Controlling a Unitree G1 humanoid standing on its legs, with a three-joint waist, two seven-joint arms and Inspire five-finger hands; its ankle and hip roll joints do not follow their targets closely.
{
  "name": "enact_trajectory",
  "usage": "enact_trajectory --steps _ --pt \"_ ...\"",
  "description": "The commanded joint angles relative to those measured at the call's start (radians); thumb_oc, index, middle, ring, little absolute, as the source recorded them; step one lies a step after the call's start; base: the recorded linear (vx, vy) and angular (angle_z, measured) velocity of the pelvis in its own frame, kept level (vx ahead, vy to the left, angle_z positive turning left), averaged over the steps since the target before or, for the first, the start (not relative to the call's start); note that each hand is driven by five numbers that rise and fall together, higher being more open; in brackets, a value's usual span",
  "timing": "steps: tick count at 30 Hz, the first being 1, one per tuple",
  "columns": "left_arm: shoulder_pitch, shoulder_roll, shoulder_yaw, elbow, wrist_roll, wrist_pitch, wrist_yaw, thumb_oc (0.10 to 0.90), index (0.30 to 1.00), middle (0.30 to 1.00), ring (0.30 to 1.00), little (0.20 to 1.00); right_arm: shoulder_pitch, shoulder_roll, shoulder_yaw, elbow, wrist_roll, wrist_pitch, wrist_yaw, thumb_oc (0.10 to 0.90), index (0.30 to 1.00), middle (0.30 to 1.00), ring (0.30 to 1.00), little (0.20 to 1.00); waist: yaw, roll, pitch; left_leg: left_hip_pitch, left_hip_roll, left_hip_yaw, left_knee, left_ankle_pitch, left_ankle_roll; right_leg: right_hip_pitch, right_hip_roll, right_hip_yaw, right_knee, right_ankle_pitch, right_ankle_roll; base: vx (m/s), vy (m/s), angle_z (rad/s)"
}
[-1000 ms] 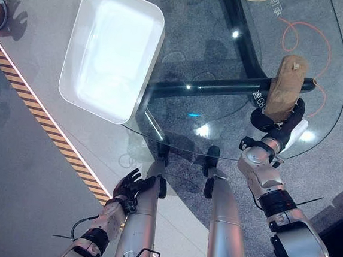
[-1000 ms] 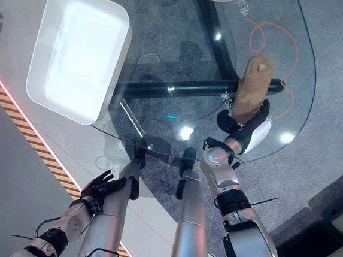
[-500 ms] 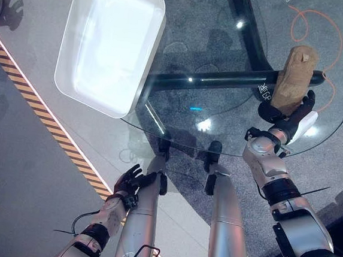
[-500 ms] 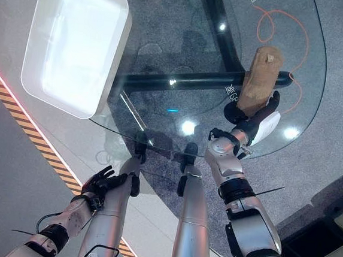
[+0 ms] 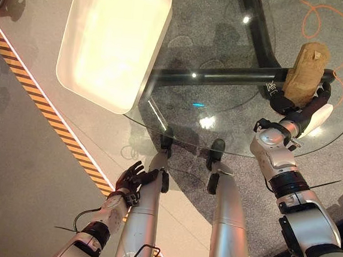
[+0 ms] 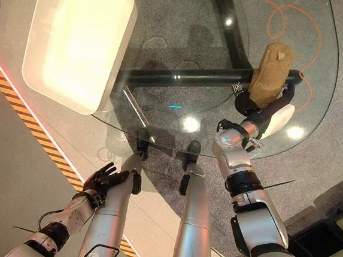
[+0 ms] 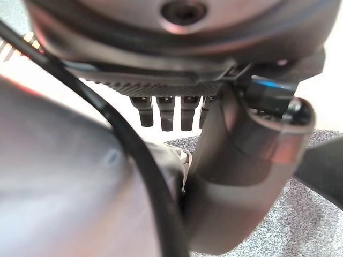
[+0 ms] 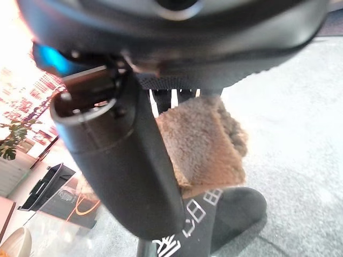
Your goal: Wipe the table with a cloth and put it in the basket.
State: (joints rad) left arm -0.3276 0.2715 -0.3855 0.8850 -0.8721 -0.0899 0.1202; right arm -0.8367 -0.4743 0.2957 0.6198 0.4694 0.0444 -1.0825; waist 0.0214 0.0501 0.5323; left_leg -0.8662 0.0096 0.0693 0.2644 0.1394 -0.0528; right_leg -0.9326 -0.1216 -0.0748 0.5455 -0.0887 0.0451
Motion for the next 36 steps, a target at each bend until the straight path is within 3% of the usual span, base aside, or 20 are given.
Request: enact_trajectory --steps 1,9,20,24,29,36 --pt "0.098 -0.053 -0.058 0.021 -0.004 0.042 0.013 0.800 0.900 0.900 0.900 0.900 -0.009 -0.086 0.021 -0.010 0.018 0.055 0.058 0.100 0.300 0.300 0.300 0.200 -0.010 0.032 -0.012 -0.066 -0.066 0.019 0.198 -0.176 0.032 -0.009 0.034 -0.062 -0.178 0.149 0.010 0.00 0.000 0.00" --pt "0.101 -0.050 -0.060 0.028 -0.006 0.033 0.008 0.800 0.900 0.900 0.900 0.900 -0.010 -0.089 0.047 0.006 0.028 0.082 0.107 0.100 0.300 0.300 0.300 0.200 -0.006 0.030 -0.012 -0.074 -0.068 0.019 0.200 -0.175 0.031 -0.017 0.033 -0.063 -0.175 0.149 0.012 0.00 0.000 0.00" --pt "0.106 -0.053 -0.062 0.022 -0.008 0.021 0.009 0.800 0.900 0.900 0.900 0.900 -0.007 -0.078 0.043 -0.001 0.022 0.050 0.080 0.100 0.300 0.300 0.300 0.200 0.000 0.035 -0.012 -0.083 -0.071 0.021 0.199 -0.178 0.034 -0.029 0.029 -0.065 -0.170 0.148 0.016 0.00 0.000 0.00" --pt "0.114 -0.054 -0.061 0.013 -0.006 0.012 0.011 0.800 0.900 0.900 0.900 0.900 -0.005 -0.084 0.045 -0.054 -0.059 0.040 0.072 0.100 0.300 0.300 0.300 0.200 -0.001 0.034 -0.012 -0.084 -0.071 0.021 0.202 -0.180 0.033 -0.030 0.028 -0.066 -0.165 0.147 0.019 0.00 0.000 0.00" --pt "0.114 -0.068 -0.053 -0.010 0.013 0.017 0.036 0.800 0.900 0.900 0.900 0.900 -0.017 -0.081 0.087 -0.212 -0.271 0.118 0.206 0.100 0.300 0.300 0.300 0.200 -0.003 0.031 -0.012 -0.089 -0.072 0.021 0.206 -0.183 0.033 -0.038 0.027 -0.063 -0.162 0.146 0.024 0.00 0.000 0.00" --pt "0.127 -0.084 -0.033 -0.016 0.040 0.010 0.022 0.800 0.900 0.900 0.900 0.900 0.019 -0.020 0.172 -0.346 -0.351 0.158 0.384 0.100 0.300 0.300 0.300 0.200 -0.004 0.034 -0.012 -0.086 -0.074 0.034 0.197 -0.179 0.030 -0.038 0.022 -0.069 -0.163 0.137 0.021 0.00 0.010 0.00"
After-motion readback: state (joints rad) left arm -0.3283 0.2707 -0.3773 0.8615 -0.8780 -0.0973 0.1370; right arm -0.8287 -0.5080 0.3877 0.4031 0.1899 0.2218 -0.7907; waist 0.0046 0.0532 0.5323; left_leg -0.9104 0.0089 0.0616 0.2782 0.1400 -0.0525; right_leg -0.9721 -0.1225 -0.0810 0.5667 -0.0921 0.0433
